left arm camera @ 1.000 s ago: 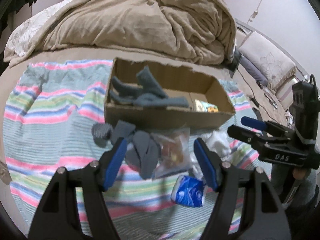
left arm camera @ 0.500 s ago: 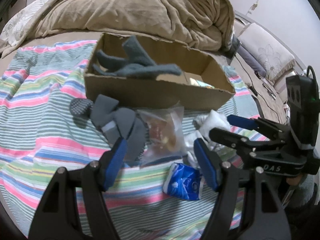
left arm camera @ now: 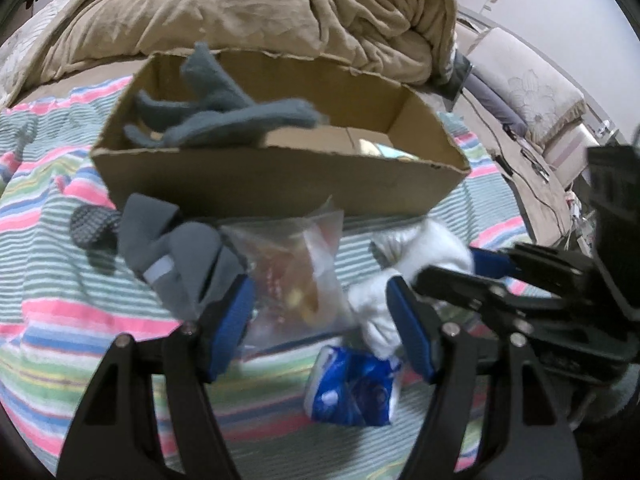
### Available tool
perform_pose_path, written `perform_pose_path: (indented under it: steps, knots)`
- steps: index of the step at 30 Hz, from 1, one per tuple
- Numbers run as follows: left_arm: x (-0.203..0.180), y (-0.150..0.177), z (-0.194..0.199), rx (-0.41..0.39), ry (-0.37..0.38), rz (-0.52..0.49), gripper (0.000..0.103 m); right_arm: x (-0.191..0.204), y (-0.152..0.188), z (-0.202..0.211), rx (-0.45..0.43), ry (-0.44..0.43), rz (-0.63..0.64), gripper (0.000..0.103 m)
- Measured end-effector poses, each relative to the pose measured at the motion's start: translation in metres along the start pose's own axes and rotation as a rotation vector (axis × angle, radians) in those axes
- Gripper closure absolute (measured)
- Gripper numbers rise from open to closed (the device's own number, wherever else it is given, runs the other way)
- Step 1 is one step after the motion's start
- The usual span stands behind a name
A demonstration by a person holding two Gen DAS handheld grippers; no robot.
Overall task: Organize objects
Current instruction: 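Grasp the snack bag with the left tool while the right tool grasps the white sock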
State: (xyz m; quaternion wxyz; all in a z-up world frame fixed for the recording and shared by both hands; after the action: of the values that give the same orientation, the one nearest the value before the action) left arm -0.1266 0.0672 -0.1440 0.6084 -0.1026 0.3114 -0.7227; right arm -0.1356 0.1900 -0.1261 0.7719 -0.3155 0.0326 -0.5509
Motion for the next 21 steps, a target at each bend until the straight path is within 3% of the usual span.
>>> perform_pose_path:
  steps: [4,12,21]
  knots:
    - [0.001,-0.002,-0.011,0.015,-0.011,0.003,0.056,0.000,-0.003,0.011,-0.020,-0.004,0.009,0.068]
    - [-0.004,-0.001,-0.012,0.008,-0.009,-0.016,0.060,-0.004,-0.007,0.028,-0.058,0.000,0.004,0.068]
    - [-0.013,-0.011,0.028,-0.060,0.008,-0.028,0.060,0.004,-0.014,0.050,-0.104,-0.003,0.014,0.068]
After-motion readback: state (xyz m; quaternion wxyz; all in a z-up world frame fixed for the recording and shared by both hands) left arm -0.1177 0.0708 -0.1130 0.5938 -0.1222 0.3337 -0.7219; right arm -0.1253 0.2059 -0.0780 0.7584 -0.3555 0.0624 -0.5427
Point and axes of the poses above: each gripper's, at about its wrist camera, not at the fingertips, and z roughly against the way its jaws point, x to its left, y to its underside, the point moved 4 cm from there along -z, roughly the way its jaws point, and after that the axes turned 7 degrees about -z, right-handed, at the moved point
